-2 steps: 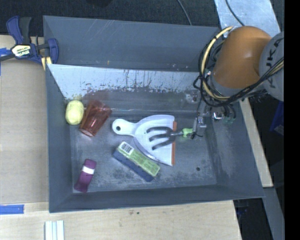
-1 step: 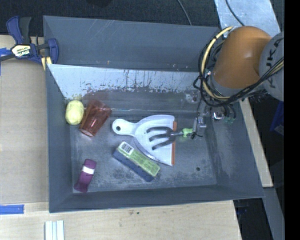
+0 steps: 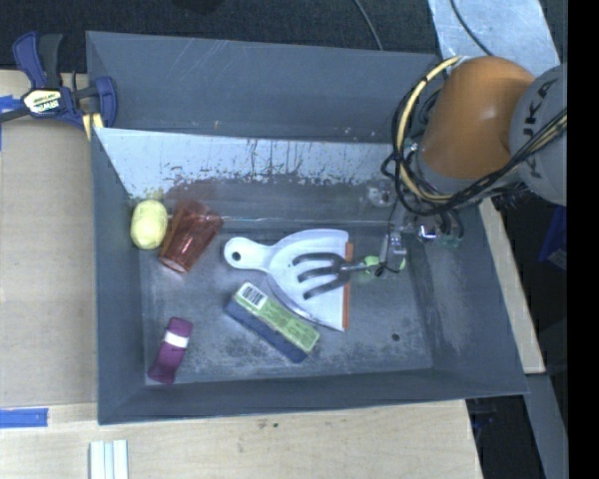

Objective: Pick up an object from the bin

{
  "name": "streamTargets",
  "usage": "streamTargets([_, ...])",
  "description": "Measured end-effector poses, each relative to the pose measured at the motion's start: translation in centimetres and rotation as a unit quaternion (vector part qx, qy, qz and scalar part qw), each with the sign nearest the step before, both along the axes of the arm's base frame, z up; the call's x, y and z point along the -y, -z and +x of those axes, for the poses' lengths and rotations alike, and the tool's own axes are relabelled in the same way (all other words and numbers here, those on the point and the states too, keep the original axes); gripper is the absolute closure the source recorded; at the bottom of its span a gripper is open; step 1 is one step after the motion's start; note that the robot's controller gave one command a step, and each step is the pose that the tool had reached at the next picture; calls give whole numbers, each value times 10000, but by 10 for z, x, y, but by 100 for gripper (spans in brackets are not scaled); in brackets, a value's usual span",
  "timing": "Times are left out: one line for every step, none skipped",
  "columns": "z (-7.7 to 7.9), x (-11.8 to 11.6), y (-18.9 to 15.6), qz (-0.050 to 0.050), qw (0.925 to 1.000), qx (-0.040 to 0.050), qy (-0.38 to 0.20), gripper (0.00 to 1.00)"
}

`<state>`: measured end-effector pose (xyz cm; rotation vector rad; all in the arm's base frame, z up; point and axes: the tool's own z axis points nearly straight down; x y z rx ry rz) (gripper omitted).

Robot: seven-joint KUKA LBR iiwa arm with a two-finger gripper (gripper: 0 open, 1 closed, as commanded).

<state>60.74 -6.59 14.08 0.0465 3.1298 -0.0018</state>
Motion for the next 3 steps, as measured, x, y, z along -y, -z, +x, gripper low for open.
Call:
streamTargets([-21, -14, 12, -8, 9941, -21, -1088, 0])
streamTargets([1, -11, 73, 10, 9992, -10, 397, 0])
streamTargets([1, -9, 68, 2, 10000, 3, 1, 0])
